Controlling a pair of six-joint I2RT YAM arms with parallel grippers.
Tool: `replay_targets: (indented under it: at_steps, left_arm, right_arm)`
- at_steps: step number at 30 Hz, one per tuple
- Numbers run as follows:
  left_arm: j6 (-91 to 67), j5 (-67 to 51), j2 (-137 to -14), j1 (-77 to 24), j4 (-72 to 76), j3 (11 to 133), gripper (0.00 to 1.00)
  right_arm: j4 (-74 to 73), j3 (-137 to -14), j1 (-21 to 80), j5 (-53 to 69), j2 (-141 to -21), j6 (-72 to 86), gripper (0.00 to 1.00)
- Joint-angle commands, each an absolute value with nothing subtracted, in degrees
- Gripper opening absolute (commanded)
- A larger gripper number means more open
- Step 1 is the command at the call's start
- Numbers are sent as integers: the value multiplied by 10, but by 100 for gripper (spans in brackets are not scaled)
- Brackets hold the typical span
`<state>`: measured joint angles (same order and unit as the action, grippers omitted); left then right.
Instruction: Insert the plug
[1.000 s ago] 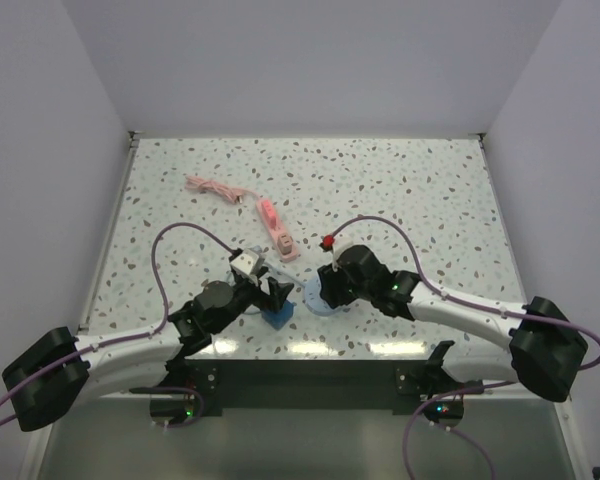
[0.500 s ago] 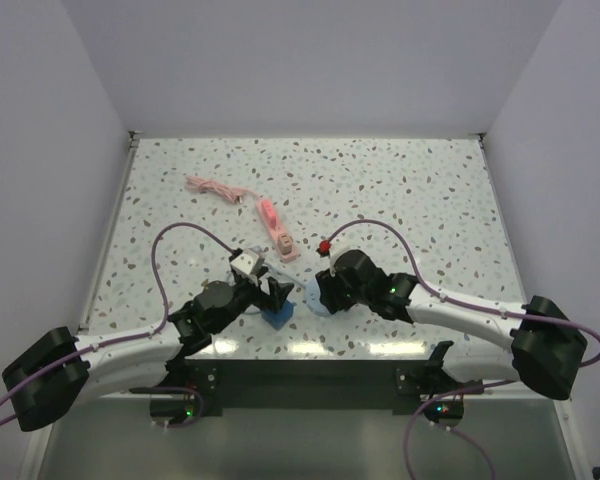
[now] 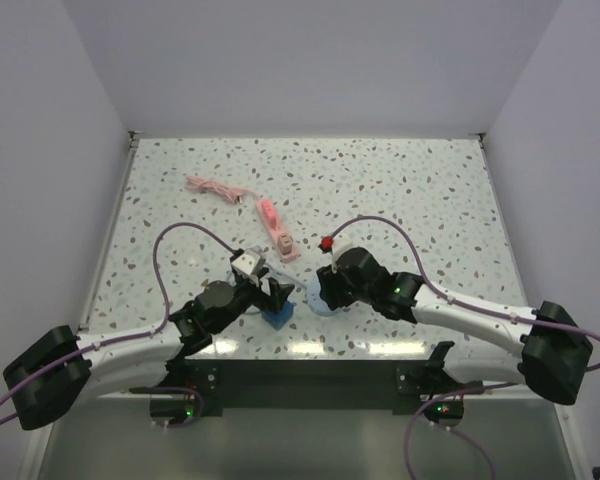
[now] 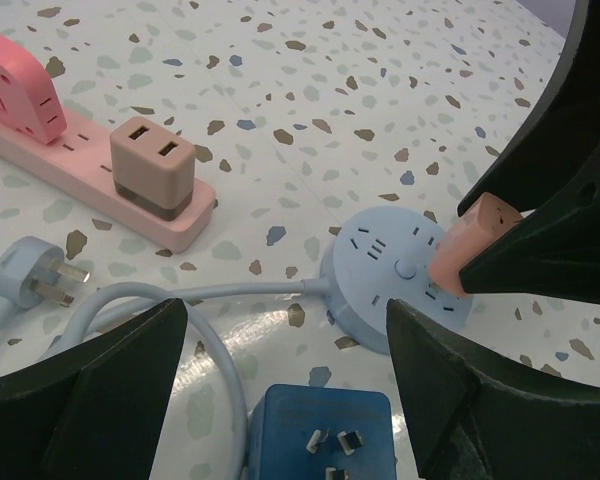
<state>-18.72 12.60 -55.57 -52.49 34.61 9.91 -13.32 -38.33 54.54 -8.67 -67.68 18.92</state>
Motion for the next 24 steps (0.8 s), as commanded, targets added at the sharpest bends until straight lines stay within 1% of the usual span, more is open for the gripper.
replay_targets:
  at_steps: [1, 14, 24]
  left_arm:
    - [-189, 122, -558, -520, 369, 111, 86]
    - [-187, 121, -556, -519, 369, 110, 86]
    - [-186, 119, -561, -518, 371, 111, 86]
  right_arm:
    - [-139, -409, 549, -108, -670, 185, 0]
    - [-145, -400, 548, -124, -700, 188, 0]
    - [-141, -399, 550, -107, -712, 191, 0]
